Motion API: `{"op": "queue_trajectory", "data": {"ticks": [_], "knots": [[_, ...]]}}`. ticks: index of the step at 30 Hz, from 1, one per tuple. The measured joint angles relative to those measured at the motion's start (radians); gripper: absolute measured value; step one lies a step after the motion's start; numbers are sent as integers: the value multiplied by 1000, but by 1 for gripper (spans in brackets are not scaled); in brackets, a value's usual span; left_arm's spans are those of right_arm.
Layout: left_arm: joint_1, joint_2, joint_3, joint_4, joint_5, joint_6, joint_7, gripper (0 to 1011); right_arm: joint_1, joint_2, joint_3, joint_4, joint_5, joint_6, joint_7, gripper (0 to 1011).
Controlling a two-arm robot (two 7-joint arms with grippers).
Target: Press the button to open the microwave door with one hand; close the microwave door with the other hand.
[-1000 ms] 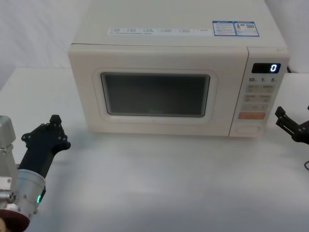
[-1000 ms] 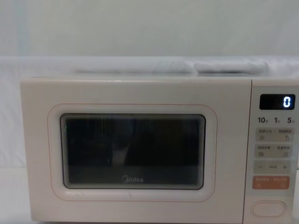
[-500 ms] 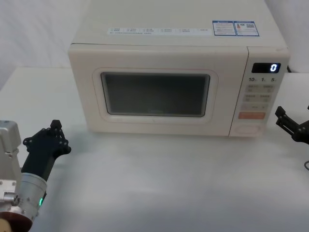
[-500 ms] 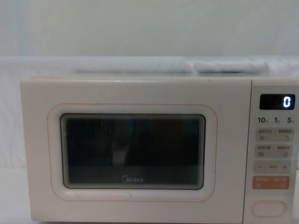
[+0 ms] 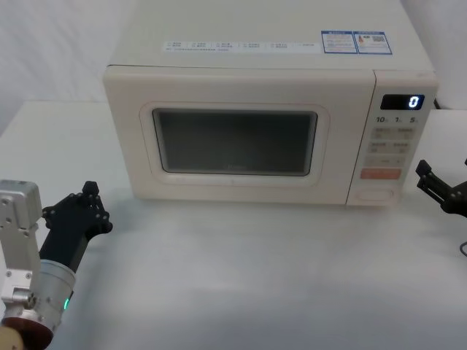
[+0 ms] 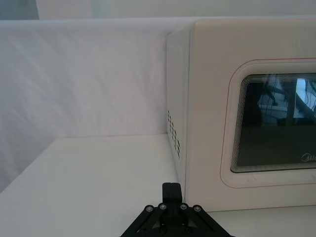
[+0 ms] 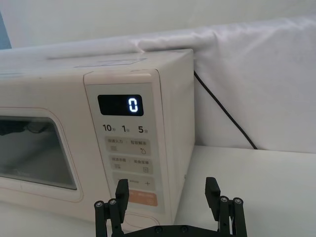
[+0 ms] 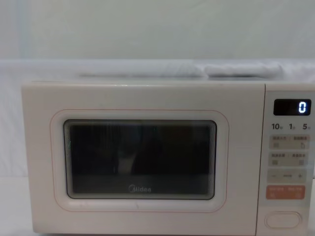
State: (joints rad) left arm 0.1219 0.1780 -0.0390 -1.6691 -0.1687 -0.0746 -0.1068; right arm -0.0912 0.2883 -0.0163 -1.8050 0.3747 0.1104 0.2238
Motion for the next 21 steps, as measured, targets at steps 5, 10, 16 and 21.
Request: {"op": "queue_trajectory", "data": {"ticks": [5,10,16,21], "knots": [[1,1,0,-2,-3,1,0,0,0,0,0,0,0,0,0,1002],[1,1,0,-3,-6,1,0,0,0,0,0,0,0,0,0,1002],[2,2,0,-4,-8,1,0,0,0,0,0,0,0,0,0,1002],[2,3,0,-5,-9,1,0,97,0,0,0,0,0,0,0,1002]]}}
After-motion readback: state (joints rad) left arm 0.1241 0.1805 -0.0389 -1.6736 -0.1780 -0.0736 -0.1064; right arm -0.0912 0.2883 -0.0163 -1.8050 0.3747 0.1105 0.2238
